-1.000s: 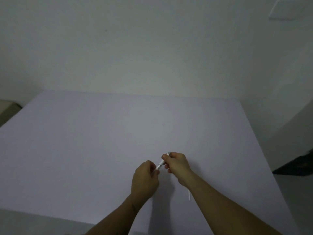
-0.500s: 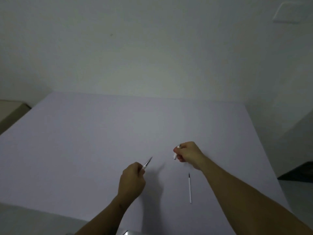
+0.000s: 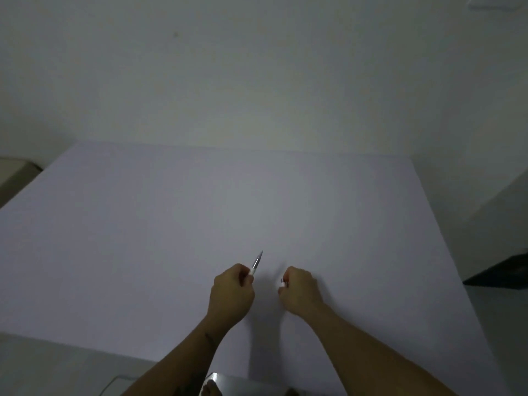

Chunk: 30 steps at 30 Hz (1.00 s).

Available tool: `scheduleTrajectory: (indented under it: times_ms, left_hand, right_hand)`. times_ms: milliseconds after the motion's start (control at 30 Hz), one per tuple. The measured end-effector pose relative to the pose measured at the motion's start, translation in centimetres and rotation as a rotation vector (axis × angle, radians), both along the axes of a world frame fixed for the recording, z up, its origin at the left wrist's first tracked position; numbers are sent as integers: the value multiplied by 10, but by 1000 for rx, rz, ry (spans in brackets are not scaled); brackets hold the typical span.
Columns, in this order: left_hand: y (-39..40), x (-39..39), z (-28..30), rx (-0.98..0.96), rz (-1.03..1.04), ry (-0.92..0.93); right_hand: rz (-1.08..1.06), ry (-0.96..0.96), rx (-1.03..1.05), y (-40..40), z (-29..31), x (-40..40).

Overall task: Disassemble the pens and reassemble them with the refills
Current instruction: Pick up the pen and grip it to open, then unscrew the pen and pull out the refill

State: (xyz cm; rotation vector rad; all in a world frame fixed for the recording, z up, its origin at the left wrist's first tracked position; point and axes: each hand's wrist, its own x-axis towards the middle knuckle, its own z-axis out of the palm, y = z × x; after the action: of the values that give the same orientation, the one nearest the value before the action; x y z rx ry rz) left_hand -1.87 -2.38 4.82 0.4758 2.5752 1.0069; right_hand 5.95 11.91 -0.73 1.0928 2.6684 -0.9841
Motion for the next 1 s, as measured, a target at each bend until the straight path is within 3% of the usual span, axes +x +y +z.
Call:
scheduleTrajectory:
  times_ms: [100, 300, 567, 800, 1000]
  left_hand:
    - [-7, -1, -2, -1, 5, -43]
    - [-13, -3, 1, 49, 26, -114]
    - [-10, -4, 11, 133, -7, -99]
    - [-18, -25, 26, 165, -91, -69]
    - [-36, -46, 35, 231, -170, -136]
  right_hand:
    - [-30, 62, -13, -1, -4, 3]
    - [-187, 158, -272, 3, 13, 0]
    - [-438, 368, -895, -22, 63, -25]
    - [-504, 467, -699, -40, 85, -43]
    - [-444, 561, -719, -51, 95, -51]
